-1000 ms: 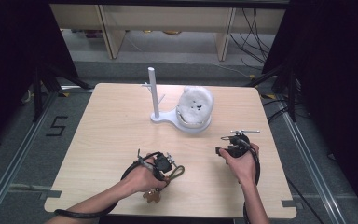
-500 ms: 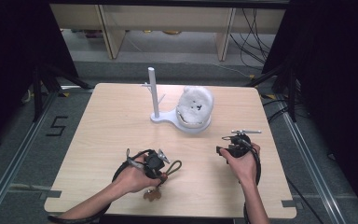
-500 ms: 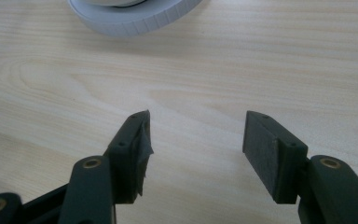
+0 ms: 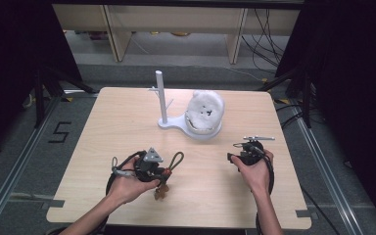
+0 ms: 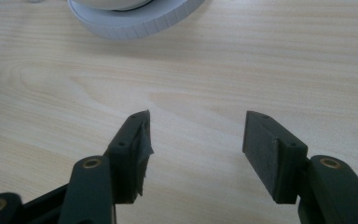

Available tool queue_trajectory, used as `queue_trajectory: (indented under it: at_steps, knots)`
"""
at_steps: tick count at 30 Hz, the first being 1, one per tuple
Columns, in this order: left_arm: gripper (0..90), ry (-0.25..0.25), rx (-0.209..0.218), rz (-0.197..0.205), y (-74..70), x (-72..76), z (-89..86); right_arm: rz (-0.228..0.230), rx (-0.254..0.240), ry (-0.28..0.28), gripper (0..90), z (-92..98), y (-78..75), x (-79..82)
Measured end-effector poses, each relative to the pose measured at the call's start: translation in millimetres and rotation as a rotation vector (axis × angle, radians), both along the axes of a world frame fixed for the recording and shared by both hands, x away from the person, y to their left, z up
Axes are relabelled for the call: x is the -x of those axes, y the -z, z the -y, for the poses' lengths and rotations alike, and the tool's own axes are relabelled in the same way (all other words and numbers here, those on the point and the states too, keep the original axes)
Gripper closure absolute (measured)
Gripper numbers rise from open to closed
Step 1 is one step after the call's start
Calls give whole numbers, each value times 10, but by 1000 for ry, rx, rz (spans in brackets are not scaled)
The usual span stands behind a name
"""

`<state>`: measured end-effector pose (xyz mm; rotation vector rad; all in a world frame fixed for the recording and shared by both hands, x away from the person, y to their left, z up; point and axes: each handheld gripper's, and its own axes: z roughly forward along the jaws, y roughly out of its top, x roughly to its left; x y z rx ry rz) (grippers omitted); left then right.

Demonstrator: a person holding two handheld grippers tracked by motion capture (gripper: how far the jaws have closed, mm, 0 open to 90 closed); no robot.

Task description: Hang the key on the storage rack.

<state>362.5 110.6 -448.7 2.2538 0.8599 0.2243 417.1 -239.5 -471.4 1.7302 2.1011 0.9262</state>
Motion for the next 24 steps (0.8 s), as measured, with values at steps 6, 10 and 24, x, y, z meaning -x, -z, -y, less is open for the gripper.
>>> queue_trajectory:
  at_steps: [6, 10, 24]
  knots:
    - [688, -51, 68, 56, -75, -21, -109, 16, -12, -3, 428, -3, 4, -2]
    - [688, -79, 104, 78, -95, -36, -179, 16, -12, 25, 428, -12, -7, 4]
    - [691, -156, 172, 159, -227, -71, -380, 32, -15, -1, 429, -1, -12, 9]
